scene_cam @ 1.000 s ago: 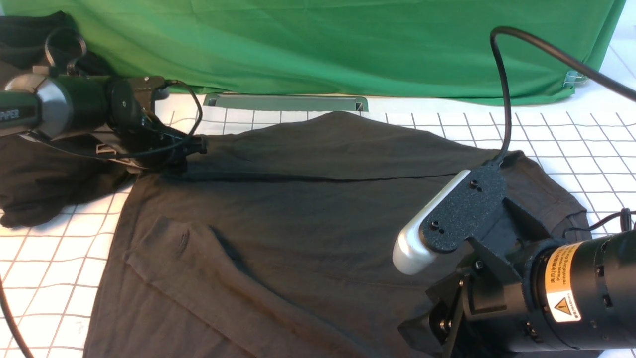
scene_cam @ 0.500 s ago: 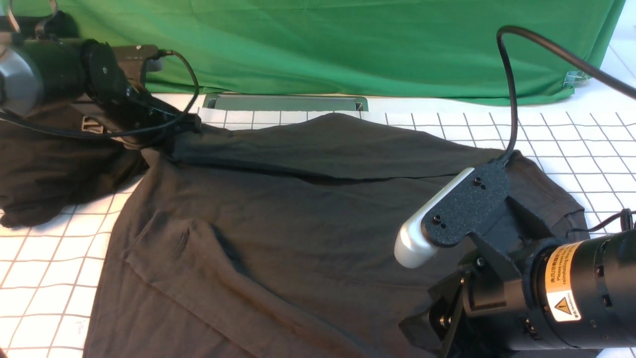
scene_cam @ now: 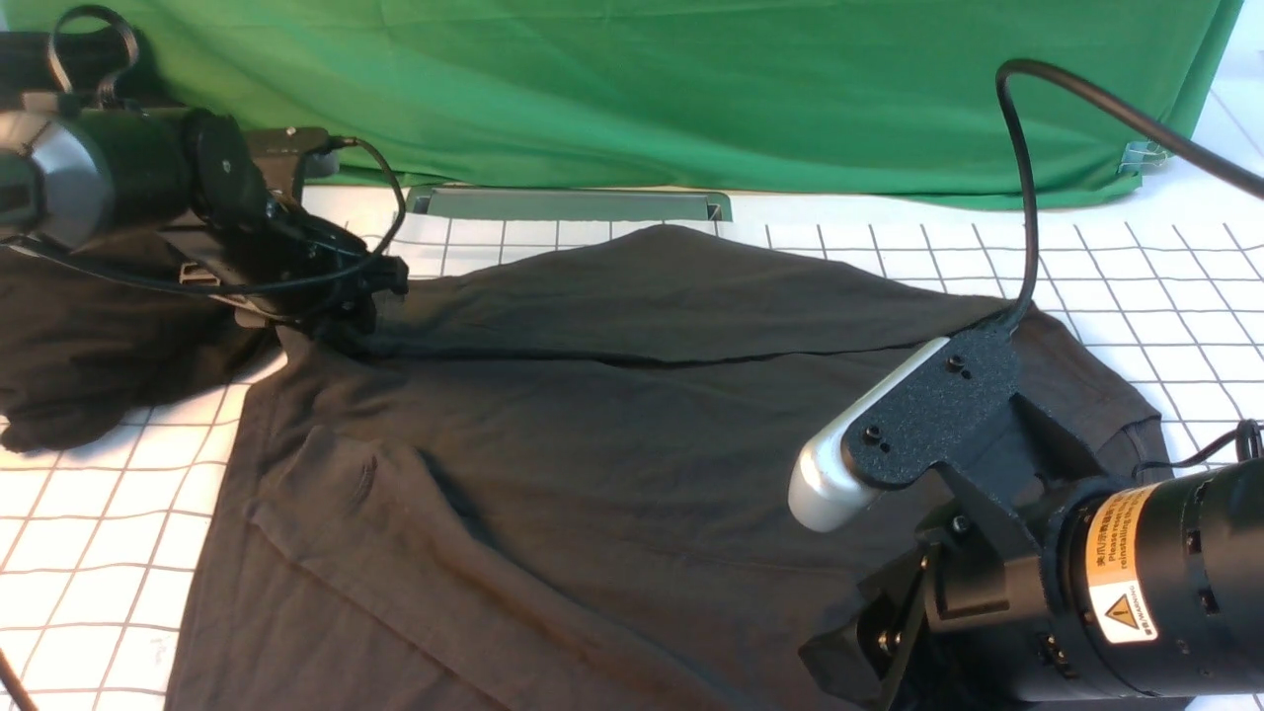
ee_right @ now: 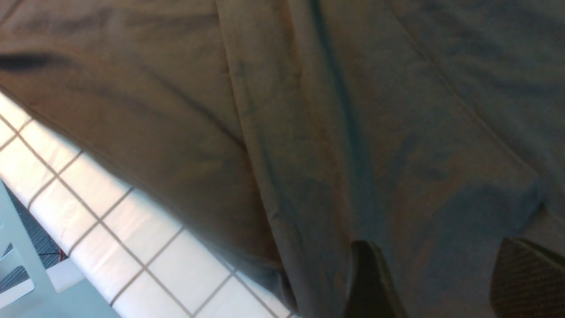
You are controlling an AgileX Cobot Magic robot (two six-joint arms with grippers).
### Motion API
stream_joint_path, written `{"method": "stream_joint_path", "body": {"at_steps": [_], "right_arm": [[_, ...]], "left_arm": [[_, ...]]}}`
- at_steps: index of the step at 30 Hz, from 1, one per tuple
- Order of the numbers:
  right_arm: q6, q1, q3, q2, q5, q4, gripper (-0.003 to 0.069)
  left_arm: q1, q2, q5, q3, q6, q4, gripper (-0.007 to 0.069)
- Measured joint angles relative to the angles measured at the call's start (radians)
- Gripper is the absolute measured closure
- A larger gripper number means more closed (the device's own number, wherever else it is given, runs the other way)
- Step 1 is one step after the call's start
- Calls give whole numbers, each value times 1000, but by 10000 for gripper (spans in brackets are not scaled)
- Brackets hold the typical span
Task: Fold a long-sleeved shirt over a white checkered tablecloth.
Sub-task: 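Grab the top left corner of the dark shirt with the left gripper, then fold the left side of the dark shirt inward over its body with the left gripper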
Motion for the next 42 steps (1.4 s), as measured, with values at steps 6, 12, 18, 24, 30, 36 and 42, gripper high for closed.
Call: {"method": "stream_joint_path", "body": {"at_steps": [6,12,18,24,30,36,42], "right_arm": [[3,0,0,0,-2,0,295],[4,0,0,0,-14,0,295],[18,0,0,0,-16,0,295],[22,0,0,0,-16,0,295],[34,-2,0,0,-4,-96,295],[86,-92,0,0,41,-193,305],[100,-228,0,0,45,-210,349]], "left_arm": [[0,-2,-1,0,40,-26,272],[0,-3,-1,0,48,-36,419],[0,-3,-1,0,48,-36,576],[-7,-31,21,0,51,-40,610],[-20,-140,107,0,53,-57,610],[-22,-260,303,0,55,-68,610],[-25,-412,462,74,47,-73,610]]}}
